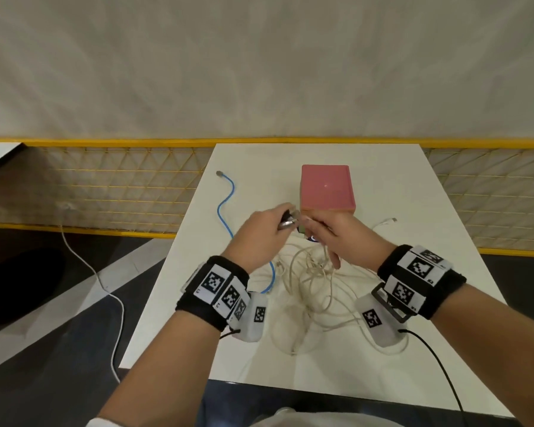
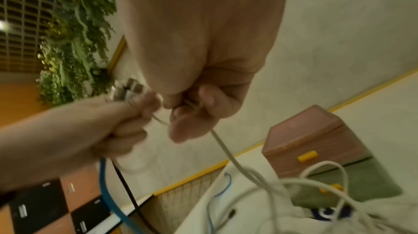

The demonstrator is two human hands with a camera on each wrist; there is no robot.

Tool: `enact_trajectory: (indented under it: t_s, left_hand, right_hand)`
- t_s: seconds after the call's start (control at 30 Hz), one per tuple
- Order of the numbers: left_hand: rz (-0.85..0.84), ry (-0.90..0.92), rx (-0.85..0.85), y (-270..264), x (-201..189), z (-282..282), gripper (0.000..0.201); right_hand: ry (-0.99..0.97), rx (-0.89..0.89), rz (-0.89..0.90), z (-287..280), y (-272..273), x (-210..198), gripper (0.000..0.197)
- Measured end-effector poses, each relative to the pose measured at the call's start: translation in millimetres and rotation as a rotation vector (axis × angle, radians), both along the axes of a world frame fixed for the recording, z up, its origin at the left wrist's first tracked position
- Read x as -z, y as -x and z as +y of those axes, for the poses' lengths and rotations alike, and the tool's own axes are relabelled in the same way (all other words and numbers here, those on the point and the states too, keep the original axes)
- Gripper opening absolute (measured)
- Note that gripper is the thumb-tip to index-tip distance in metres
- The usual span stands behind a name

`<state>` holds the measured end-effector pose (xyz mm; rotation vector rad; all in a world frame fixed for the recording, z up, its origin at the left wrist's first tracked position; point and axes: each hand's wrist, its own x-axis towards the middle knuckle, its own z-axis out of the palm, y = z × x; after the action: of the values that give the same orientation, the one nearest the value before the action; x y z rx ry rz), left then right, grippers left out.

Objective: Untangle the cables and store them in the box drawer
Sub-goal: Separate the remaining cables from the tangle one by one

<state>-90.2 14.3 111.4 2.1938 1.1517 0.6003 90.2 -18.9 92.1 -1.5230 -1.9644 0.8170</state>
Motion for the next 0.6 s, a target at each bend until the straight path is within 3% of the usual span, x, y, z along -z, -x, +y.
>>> enact_trajectory:
  t_s: [0.1,0.2,0.27,0.33,0.37,0.47,0.53,0.6]
  left_hand:
    - [-0.212,-0.107,-0.259,14.9,-11.9,17.0,0.011]
    - [-0.108,-0.194,-0.386,28.6,-13.8,28.2,0.013]
    - [-0.105,-0.196,-0.340,27.8,-10.2,24.0,0.030]
    - [-0.130,-0.142,-0.156,16.6,-3.2,12.7,0.053]
    - [-0.073,-0.098,-0.056,9.1,0.3,6.7,0.052]
    - [0.106,-0.003,0.034,-6.1,6.8,0.8,0.012]
    - [0.061,-0.013,0.030,-5.3,7.1,5.3,0.019]
    - [-0.064,-0.056,-0.026,-3.5,-0.2,8.5,0.009]
  right_hand:
    - [0.125,0.018,-0.028,-5.3,-10.5,15.6,0.030]
    - [0.128,0.038,-0.046,-9.3,-16.4,22.7,0.031]
    - [0.101,0.024,-0.047,-8.9,-14.7,19.8,0.031]
    - [0.062,-0.001,-0.062,-8.1,-9.7,13.1,0.030]
    - [0.032,-0.014,-0.071,-8.1,-6.8,9.2,0.029]
    - [-0.051,-0.030,-0.088,-8.8,-2.0,0.4,0.029]
    - [-0.056,-0.022,-0.056,-8.4,-3.4,1.4,0.027]
    - [-0.005,-0.010,-0.052,-8.4,-8.5,8.2,0.026]
